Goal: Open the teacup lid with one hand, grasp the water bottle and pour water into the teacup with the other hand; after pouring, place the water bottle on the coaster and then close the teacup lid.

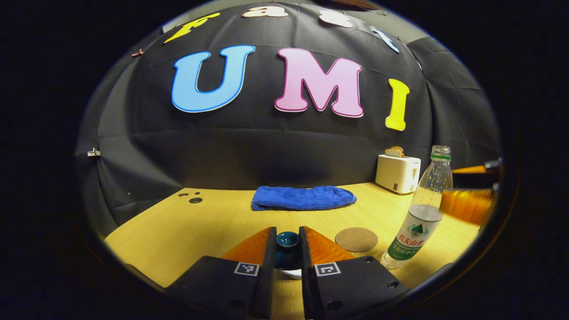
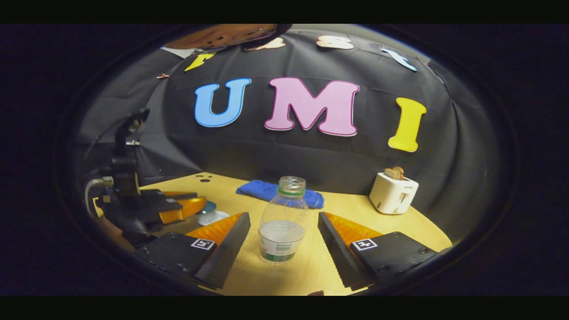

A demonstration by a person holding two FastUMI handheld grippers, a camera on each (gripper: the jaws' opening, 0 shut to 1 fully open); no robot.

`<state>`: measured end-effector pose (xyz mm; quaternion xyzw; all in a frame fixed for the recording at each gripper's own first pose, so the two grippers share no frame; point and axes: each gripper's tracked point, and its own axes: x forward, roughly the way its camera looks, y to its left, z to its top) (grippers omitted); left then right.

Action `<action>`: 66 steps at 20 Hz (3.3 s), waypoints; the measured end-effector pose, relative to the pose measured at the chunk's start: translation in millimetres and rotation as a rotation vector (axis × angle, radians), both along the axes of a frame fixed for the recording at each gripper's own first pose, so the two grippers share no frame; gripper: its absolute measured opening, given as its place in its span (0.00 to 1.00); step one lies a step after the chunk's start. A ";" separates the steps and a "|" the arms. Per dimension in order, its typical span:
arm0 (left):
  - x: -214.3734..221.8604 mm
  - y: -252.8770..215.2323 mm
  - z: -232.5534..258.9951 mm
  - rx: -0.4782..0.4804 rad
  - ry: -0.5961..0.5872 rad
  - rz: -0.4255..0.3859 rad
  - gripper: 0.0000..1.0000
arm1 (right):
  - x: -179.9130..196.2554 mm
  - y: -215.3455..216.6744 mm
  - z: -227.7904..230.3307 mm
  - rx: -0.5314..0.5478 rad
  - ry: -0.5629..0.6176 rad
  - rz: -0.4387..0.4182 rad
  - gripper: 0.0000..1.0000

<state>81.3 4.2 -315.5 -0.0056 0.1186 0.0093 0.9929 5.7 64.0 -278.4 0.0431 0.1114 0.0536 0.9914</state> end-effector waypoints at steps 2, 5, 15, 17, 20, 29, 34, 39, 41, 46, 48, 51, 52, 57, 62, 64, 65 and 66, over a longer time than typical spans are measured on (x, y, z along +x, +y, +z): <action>-4.7 8.9 9.2 0.000 -0.006 0.016 0.27 | 1.5 4.4 -13.6 0.014 0.015 -0.008 0.95; -11.9 22.7 14.6 0.004 0.004 0.038 0.29 | 1.9 11.2 -45.0 0.033 0.067 -0.016 0.95; -14.2 32.1 9.1 0.017 0.018 0.035 0.27 | 7.3 21.4 -108.2 0.060 0.254 -0.038 0.94; -13.6 32.4 7.6 0.017 0.021 0.034 0.27 | 8.9 22.8 -113.2 0.067 0.279 -0.026 0.94; -14.8 35.7 6.6 0.014 0.024 0.041 0.27 | 10.6 23.8 -114.0 0.080 0.299 -0.030 0.79; -20.2 58.3 10.8 0.026 0.021 0.078 0.34 | 56.9 -10.7 -59.4 -0.477 0.187 0.023 0.76; -29.7 80.9 7.6 0.020 0.030 0.128 0.27 | 80.6 -19.6 -55.2 -0.854 0.174 0.094 0.75; -36.1 94.3 -0.2 0.021 0.049 0.149 0.27 | 87.4 -18.4 -55.4 -1.068 0.152 0.144 0.75; -37.9 96.6 -2.2 0.020 0.055 0.151 0.27 | 94.4 -20.5 -51.6 -1.153 0.140 0.155 0.75; -41.7 101.2 -5.9 0.017 0.064 0.158 0.27 | 102.5 -23.1 -48.1 -1.298 0.111 0.185 0.75; -42.8 101.9 -7.6 0.015 0.068 0.162 0.30 | 107.7 -22.7 -45.3 -1.348 0.090 0.203 0.75; -44.6 103.0 -7.9 0.011 0.067 0.167 0.31 | 109.9 -26.7 -38.6 -1.405 0.052 0.231 0.75; -44.8 103.4 -7.4 0.010 0.068 0.168 0.31 | 111.0 -27.3 -35.9 -1.428 0.037 0.234 0.75; -48.4 106.3 -9.4 0.008 0.071 0.176 0.27 | 116.6 -26.5 -25.9 -1.524 -0.024 0.240 0.75; -50.0 109.9 -8.5 0.017 0.073 0.180 0.31 | 119.3 -24.5 -15.4 -1.609 -0.091 0.262 0.74; -51.2 112.1 -9.0 0.013 0.074 0.188 0.27 | 122.5 -25.8 -14.3 -1.626 -0.106 0.265 0.74; -51.9 112.6 -8.8 0.011 0.073 0.192 0.31 | 126.1 -26.1 -15.5 -1.638 -0.112 0.265 0.72; -51.7 113.0 -8.0 0.008 0.071 0.195 0.31 | 127.7 -25.9 -15.7 -1.651 -0.116 0.264 0.74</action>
